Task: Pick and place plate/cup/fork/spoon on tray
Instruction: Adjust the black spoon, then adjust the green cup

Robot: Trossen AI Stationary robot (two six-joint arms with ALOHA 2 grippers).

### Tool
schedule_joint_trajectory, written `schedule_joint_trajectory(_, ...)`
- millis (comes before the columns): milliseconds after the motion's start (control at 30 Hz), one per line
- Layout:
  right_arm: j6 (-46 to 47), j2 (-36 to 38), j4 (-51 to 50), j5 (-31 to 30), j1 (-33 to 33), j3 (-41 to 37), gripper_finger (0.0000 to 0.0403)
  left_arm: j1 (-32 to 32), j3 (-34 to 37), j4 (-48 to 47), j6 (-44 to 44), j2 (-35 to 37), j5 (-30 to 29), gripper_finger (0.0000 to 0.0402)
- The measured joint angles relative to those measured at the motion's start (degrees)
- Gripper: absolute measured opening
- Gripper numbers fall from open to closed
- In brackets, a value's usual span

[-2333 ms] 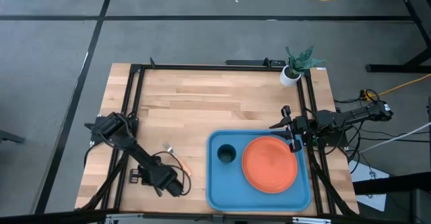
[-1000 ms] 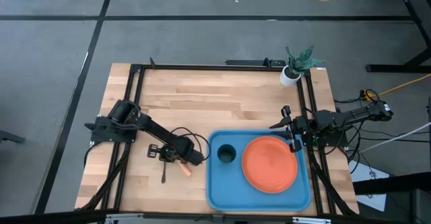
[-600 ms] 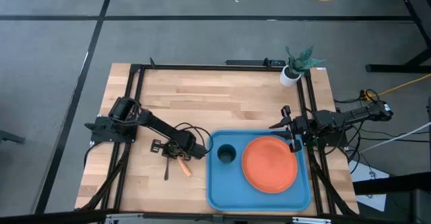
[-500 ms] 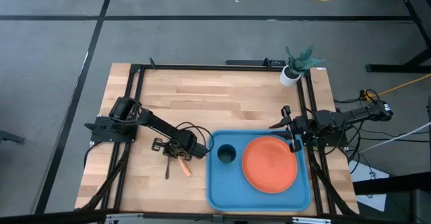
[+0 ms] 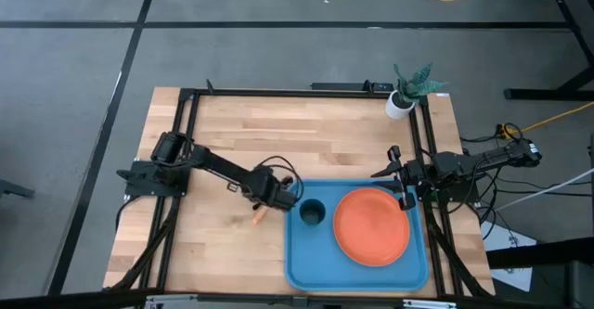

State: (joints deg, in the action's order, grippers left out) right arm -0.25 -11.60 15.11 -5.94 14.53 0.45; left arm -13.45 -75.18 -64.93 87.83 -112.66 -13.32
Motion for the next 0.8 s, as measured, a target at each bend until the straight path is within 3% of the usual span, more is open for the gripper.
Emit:
schedule_joint_trajectory(267,-0.05,0.00,-0.02,0.00,-0.01,0.00,0.0090,-0.04,0.05,-12.44,1.57,1.26,-0.67,0.0000)
schedule_joint_trajectory(533,-0.01,0.01,-0.04,-0.01,-0.01,0.00,0.0090,-2.36,0.00,-17.89,-1.46,12.61,-13.53,0.0000)
schedule_joint_trajectory(633,-0.02,0.00,-0.17,-0.02,0.00,0.00,0.0090,-2.86,1.39,-14.37,-5.14,17.14,-15.18,0.0000)
schedule_joint_trajectory(800,-0.01,0.00,-0.20,-0.02,-0.01,0.00,0.0090,-4.26,6.40,1.28,-24.20,18.49,-8.89,0.0000)
